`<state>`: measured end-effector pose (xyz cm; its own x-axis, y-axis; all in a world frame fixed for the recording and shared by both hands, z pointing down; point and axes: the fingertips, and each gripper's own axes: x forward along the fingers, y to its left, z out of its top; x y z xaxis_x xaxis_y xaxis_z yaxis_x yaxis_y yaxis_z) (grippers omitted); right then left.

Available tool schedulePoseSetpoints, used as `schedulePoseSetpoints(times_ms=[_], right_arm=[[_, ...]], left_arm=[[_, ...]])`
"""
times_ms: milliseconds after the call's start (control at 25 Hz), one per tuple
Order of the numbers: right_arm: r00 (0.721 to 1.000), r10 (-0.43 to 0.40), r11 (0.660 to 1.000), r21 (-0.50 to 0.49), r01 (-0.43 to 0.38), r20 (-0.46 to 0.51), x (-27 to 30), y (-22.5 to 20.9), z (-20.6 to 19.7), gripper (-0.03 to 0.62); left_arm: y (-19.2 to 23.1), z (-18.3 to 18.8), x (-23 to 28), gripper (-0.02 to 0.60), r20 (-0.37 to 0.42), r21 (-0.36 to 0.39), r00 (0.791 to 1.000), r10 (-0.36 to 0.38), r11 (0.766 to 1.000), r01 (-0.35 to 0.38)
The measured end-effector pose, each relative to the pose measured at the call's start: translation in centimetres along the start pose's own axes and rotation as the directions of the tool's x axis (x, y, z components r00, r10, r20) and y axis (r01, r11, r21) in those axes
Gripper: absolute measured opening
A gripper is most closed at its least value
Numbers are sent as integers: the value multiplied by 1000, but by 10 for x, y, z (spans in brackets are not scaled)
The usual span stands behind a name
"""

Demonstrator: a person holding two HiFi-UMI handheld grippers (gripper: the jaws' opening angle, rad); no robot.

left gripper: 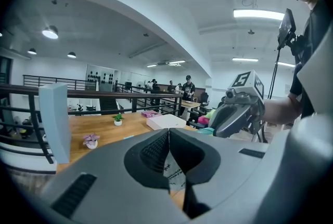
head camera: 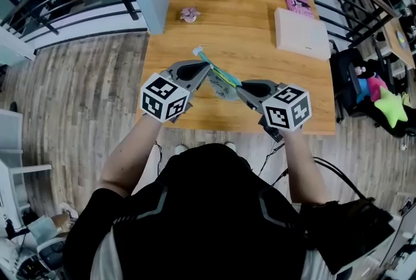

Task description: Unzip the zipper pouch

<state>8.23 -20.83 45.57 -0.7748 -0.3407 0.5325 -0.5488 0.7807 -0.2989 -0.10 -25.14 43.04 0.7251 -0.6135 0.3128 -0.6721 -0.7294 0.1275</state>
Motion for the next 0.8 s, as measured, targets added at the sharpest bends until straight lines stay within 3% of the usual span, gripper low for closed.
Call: schedulePoseSetpoints(times_ms=[480,800], right_arm=[[1000,-11,999,47,11,-2,-4,-15,-8,51],[1000,-29,997,68,29,-3,-9,-27,-12,51]], left_arm=[[37,-8,-15,31,1,-79,996,95,992,-94],[46,-11,-16,31,-3,-92,992,128,988,-128]])
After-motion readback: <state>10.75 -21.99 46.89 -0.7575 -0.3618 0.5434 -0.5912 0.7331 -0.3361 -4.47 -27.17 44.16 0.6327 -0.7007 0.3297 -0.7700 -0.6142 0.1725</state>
